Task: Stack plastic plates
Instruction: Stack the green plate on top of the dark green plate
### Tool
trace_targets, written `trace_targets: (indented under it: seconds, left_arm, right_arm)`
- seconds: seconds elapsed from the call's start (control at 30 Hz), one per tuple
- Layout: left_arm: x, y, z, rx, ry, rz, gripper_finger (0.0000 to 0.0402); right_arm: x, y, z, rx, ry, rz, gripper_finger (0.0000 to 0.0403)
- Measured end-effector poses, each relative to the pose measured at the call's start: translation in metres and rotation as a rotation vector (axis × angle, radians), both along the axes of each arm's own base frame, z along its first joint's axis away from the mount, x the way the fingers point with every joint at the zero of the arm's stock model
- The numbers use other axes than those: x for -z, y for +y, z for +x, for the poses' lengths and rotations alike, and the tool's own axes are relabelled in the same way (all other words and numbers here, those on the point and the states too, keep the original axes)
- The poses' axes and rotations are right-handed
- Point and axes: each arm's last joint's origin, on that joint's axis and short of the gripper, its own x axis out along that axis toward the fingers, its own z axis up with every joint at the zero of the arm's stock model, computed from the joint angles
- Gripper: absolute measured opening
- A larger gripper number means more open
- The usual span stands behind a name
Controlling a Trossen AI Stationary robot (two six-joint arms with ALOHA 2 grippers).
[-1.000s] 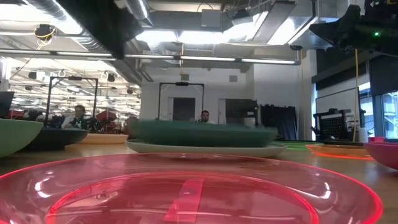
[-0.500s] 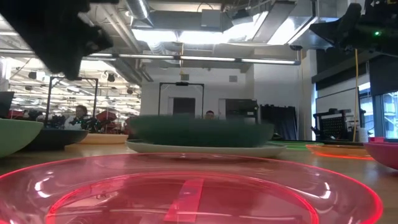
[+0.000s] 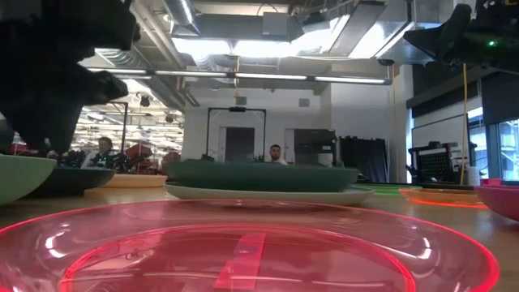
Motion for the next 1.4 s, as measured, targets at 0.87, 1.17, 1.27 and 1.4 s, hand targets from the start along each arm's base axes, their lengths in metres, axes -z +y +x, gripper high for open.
trace_targets:
  seconds: [0.87,1.17,1.27,1.4]
  left_arm:
    - [0.001,0.002,0.001,0.036,-0.037,0.069,0.0098]
    - [0.003,0.006,-0.001,0.070,-0.037,0.150,0.0098]
    - [0.013,0.010,-0.007,0.069,0.005,0.155,0.0098]
    - [0.025,0.014,-0.012,0.066,0.036,0.084,0.0098]
  right_arm:
    - [0.001,0.000,0.000,0.000,0.008,0.003,0.0002]
    - [0.001,0.000,0.000,0.000,0.008,0.003,0.0002]
    - [0.001,0.000,0.000,0.000,0.008,0.003,0.0002]
    - [0.001,0.000,0.000,0.000,0.008,0.003,0.0002]
